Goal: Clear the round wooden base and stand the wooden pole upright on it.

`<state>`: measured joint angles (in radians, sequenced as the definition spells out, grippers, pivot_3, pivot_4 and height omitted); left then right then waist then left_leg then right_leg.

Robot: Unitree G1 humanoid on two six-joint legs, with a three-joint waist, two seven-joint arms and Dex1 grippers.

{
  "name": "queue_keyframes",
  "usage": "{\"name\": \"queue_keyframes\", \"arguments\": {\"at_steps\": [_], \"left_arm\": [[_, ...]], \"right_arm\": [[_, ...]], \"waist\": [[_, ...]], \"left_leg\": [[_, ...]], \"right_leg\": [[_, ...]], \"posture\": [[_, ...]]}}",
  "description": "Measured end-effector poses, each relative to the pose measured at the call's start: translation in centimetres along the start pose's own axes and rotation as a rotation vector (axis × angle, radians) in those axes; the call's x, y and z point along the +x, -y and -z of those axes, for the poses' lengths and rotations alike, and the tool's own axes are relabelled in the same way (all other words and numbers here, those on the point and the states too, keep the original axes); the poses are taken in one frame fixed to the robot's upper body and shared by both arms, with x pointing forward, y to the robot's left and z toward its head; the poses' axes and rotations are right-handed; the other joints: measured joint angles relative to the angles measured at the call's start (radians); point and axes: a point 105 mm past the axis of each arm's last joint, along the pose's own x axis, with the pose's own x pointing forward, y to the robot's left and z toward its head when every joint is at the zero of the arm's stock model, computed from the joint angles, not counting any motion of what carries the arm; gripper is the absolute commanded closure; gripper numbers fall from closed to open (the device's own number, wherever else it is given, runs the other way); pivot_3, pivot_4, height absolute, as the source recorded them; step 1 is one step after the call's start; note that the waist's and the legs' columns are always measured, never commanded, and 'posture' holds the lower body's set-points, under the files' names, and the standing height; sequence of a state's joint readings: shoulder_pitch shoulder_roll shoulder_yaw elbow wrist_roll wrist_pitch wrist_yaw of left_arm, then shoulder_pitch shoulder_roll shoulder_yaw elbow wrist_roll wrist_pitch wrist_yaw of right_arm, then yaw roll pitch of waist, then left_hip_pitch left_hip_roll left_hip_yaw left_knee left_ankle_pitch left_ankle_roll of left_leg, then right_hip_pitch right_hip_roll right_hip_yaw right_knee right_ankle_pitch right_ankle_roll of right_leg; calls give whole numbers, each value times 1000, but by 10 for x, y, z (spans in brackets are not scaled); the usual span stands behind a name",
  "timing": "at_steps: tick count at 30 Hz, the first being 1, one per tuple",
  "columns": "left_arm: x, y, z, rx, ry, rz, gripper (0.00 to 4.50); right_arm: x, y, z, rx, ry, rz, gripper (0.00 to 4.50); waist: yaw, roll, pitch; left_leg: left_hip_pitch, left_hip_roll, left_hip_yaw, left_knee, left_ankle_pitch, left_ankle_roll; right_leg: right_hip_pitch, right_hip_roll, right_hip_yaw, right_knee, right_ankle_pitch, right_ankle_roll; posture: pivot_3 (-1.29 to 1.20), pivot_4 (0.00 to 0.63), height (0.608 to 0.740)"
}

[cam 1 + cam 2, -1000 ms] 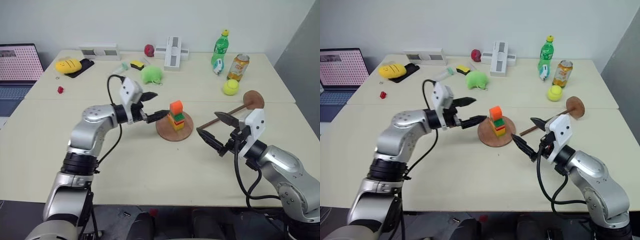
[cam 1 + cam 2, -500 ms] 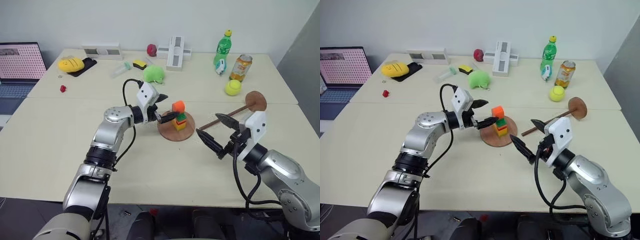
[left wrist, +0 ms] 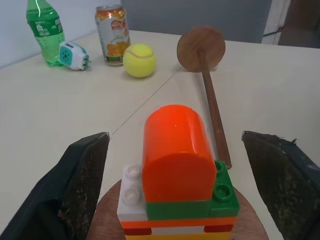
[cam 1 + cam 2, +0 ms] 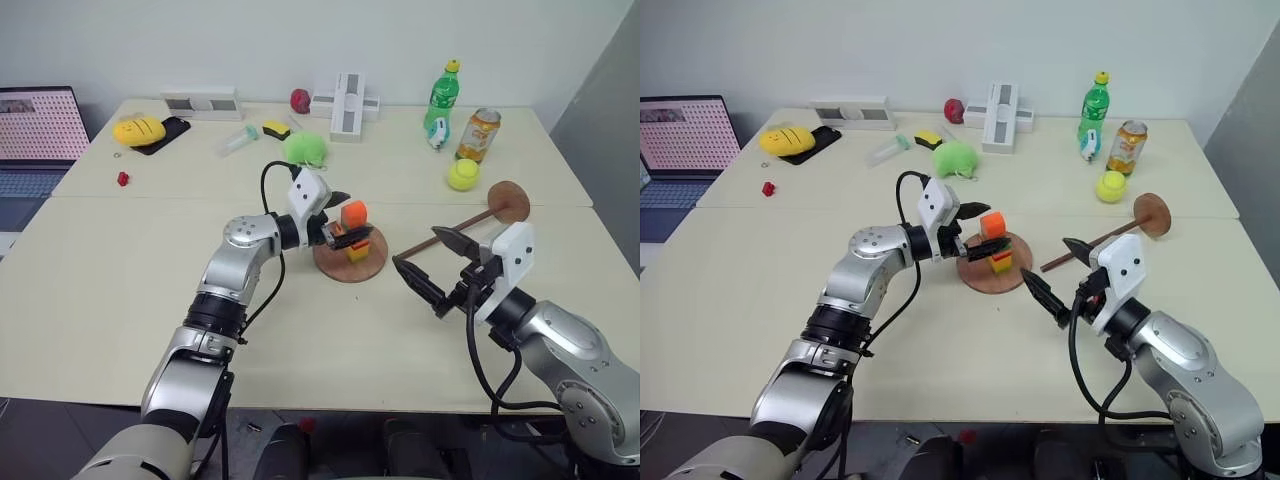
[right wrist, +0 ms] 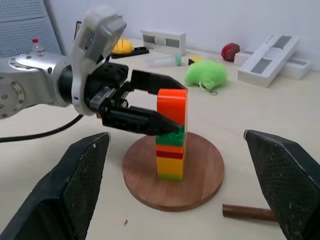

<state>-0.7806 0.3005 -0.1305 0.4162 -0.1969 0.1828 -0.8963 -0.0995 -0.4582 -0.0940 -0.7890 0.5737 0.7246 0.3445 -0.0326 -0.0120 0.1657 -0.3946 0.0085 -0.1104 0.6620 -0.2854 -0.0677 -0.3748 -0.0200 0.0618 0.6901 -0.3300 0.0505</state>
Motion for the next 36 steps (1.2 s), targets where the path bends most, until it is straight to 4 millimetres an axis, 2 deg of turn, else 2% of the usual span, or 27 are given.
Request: {"name": "queue_keyframes", "arguments": {"at_steps": [7, 10, 18, 23, 26, 29, 31, 35, 36], "left_arm": [[1, -2, 1, -1, -10, -2, 2151], [1, -1, 0, -1, -9, 9, 2880], [-2, -6, 0, -26, -16, -9, 2998], [-9, -34, -19, -72, 34, -118, 2998], [-31, -72, -51, -54, 106, -294, 2998], [-60, -106, -64, -39, 134, -482, 2998], [-83, -126, -62, -31, 122, -605, 2998], [-120, -150, -42, -30, 51, -777, 2998], [-135, -158, -34, -29, 21, -845, 2998]], "right_arm": [[3, -1, -1, 10, -6, 5, 0], [4, -3, -5, 11, 12, 3, 0], [5, -4, -7, 17, 16, -4, 0], [12, -9, -14, 7, 40, -44, 0], [18, -13, -20, 11, 61, -80, 0], [22, -17, -24, 10, 72, -114, 0], [24, -20, -23, 13, 69, -133, 0], [26, -20, -20, 24, 54, -145, 0], [27, -21, -19, 25, 53, -158, 0]], "waist": [[0, 0, 0], [0, 0, 0], [-1, 0, 0], [-2, 0, 0], [-7, 0, 0], [-16, 0, 0], [-20, 0, 0], [-25, 0, 0], [-25, 0, 0]], "left_leg": [[0, 0, 0, 0, 0, 0], [0, 0, 0, 0, 0, 0], [0, 0, 0, 0, 0, 0], [0, 0, 0, 1, 0, 0], [0, 0, 0, 0, 0, 0], [0, 0, 0, 0, 0, 0], [0, 0, 0, 0, 0, 0], [0, 0, 0, 0, 1, -1], [-1, 0, 0, 0, 1, -1]], "right_leg": [[0, 0, 0, 0, 0, 0], [0, 0, 0, 0, 0, 0], [0, 0, 0, 1, 0, 0], [-1, 0, 0, 2, 0, 0], [-1, 0, 0, 2, 0, 0], [-1, 0, 0, 2, 0, 0], [-2, 0, 0, 3, 0, 0], [-3, 0, 0, 4, 0, 0], [-4, 0, 0, 5, 0, 0]], "posture": [[0, 150, 740], [0, 150, 740], [0, 150, 740], [0, 150, 740], [0, 150, 740], [0, 150, 740], [0, 150, 740], [0, 150, 740], [0, 150, 740]]}}
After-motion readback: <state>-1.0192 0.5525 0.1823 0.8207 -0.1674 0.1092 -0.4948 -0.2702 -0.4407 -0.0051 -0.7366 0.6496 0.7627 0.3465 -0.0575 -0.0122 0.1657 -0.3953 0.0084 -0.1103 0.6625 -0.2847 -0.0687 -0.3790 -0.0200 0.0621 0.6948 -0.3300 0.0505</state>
